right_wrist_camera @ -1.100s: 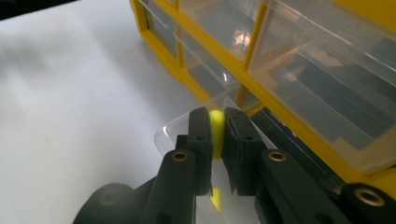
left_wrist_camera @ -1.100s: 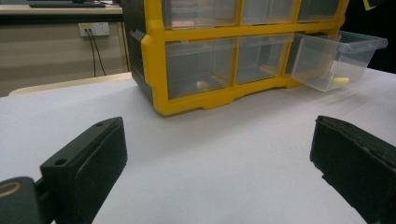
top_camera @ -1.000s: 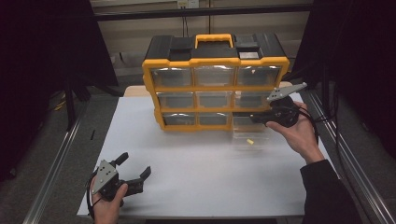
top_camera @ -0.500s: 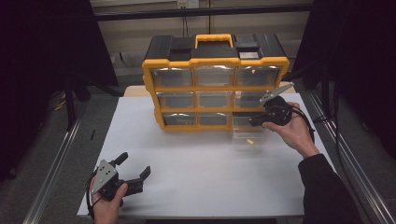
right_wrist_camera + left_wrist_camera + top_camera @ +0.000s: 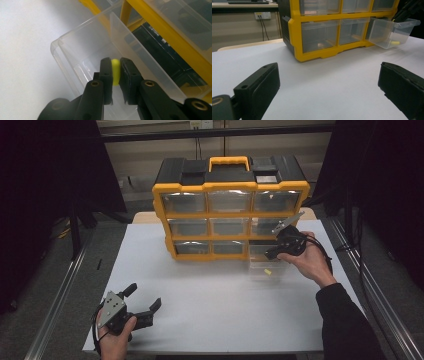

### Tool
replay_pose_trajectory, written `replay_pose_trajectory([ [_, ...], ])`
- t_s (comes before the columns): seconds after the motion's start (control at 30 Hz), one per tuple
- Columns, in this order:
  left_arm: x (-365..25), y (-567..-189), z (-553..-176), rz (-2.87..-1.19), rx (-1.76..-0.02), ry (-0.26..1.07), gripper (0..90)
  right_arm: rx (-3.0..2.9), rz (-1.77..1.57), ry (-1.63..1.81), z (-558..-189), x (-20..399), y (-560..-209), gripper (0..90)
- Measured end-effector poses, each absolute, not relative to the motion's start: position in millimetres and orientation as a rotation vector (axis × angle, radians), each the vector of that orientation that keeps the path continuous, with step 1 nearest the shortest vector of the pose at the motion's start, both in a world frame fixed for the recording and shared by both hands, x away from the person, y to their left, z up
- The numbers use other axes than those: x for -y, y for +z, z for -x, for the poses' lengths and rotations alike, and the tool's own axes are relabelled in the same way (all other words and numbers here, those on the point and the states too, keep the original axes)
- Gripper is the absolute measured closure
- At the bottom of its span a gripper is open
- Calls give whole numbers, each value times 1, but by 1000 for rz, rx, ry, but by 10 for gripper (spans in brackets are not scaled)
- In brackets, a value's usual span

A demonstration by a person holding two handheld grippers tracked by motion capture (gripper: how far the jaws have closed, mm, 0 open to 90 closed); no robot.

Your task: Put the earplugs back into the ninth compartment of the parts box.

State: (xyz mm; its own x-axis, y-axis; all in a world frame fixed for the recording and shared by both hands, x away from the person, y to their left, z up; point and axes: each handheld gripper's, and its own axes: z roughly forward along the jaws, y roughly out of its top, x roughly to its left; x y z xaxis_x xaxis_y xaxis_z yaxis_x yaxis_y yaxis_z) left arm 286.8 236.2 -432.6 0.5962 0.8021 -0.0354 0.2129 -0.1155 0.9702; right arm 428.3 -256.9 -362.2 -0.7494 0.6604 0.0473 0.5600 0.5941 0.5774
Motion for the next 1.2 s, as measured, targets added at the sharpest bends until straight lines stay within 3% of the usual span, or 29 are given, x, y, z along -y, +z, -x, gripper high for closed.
replay_pose_trajectory([
  [0.1, -236, -433, -287, -1649, -856, 624, 40, -2631, -1021, 883, -428, 257, -361, 771],
  [0.17, -236, -433, -287, -1650, -856, 623, 40, -2620, -1037, 890, -428, 257, -361, 703],
  [0.33, -236, -432, -287, -1648, -859, 628, 40, -2588, -1049, 931, -425, 260, -359, 637],
  [0.77, -236, -432, -287, -1647, -857, 625, 40, -2461, -1082, 1065, -416, 259, -354, 210],
  [0.9, -236, -432, -286, -1649, -857, 629, 40, -2418, -1083, 1095, -412, 259, -356, 134],
  [1.2, -236, -433, -286, -1643, -864, 625, 40, -2300, -1113, 1187, -398, 265, -360, 52],
])
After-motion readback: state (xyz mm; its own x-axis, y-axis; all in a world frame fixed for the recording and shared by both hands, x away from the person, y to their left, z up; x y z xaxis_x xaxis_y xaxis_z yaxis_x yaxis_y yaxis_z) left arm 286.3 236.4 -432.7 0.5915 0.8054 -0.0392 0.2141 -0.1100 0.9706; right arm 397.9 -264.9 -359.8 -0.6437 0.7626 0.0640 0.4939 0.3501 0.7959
